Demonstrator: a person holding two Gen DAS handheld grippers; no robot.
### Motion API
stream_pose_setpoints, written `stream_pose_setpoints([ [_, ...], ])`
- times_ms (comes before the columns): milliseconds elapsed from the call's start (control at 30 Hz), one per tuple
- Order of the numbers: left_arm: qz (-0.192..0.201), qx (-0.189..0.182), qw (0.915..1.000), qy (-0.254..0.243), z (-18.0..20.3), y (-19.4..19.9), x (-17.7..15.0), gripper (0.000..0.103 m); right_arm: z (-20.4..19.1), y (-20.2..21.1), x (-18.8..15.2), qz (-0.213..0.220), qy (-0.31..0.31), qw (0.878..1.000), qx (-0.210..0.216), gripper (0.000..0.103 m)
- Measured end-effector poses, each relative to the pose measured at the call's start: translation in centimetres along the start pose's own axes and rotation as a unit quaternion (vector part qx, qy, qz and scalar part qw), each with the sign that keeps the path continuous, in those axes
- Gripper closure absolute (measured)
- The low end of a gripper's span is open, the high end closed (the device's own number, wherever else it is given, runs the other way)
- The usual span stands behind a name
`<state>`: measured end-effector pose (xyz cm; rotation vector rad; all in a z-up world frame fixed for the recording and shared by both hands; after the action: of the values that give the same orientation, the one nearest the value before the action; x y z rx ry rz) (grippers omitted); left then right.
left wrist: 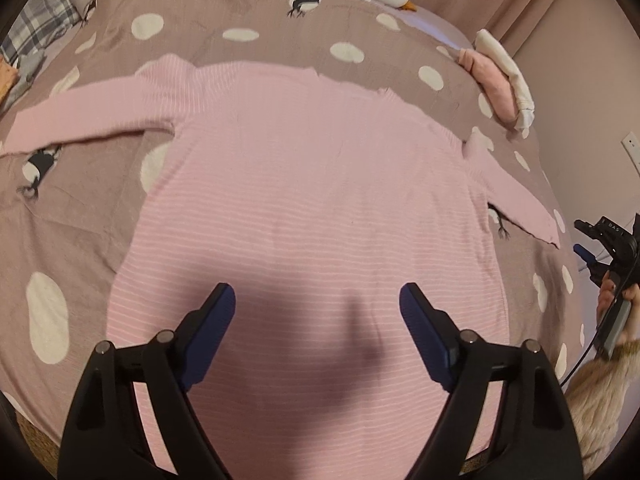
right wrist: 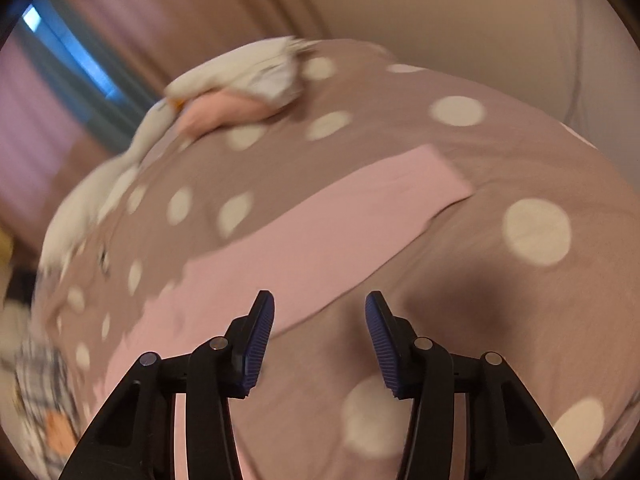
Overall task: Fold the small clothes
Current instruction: 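Grasp the cuff of one pink sleeve with the right gripper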
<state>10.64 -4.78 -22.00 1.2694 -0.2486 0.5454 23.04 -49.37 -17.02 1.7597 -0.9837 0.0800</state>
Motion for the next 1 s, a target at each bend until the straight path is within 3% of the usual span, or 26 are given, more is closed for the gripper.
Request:
stream_pose_setpoints([
  [200,-0.014,-0.001,0.9999,0.007,0.1,-0.8,-0.4,0.019,4.6,-2.9,3.2,-0.008,-0.054,0.998,-0.013,0.052],
  [300,-0.007,0.0,0.9999,0.011,0.0,-0.6,-0.1,0.019,6.3,-4.2,3.4,-0.016,-0.081,0.996,-0.023,0.044],
  [633,0.018,0.011,0.9991,0.037,-1.5,0.6,1.6,0.019,7.7,-9.0,5.0,-0.018,-0.154,0.988,0.024,0.041],
  [700,0.023,0.014,0.9988,0.042,-1.8,0.8,1.9,0.019,7.9,-9.1,5.6,-0.007,-0.159,0.987,0.029,0.054],
  [767,0.028,0.015,0.9983,0.048,-2.1,1.2,2.3,0.019,8.7,-9.3,5.9,-0.003,-0.154,0.988,0.004,0.096],
  [800,0.032,0.013,0.9982,0.05,-2.2,1.5,2.6,0.019,9.1,-9.4,5.9,-0.005,-0.156,0.988,-0.008,0.096],
  [900,0.045,0.018,0.9976,0.049,-2.6,2.5,3.5,0.019,9.1,-7.9,6.6,0.01,-0.167,0.986,0.008,0.097],
  [1000,0.072,0.033,0.9957,0.048,-3.5,4.3,5.0,0.019,7.3,-5.0,8.1,0.047,-0.118,0.992,-0.003,0.097],
])
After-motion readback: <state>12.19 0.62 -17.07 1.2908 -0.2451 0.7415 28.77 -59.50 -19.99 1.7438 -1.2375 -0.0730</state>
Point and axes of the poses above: each gripper's, at about its wrist camera, not at the fingertips, and y roughly against the way its jaws point, z to its right, x to its top, the point moved 10 cm from there along -y, roughly the way its jaws point, and after that the axes turned 2 degrees about -y, right-handed, at the moved point
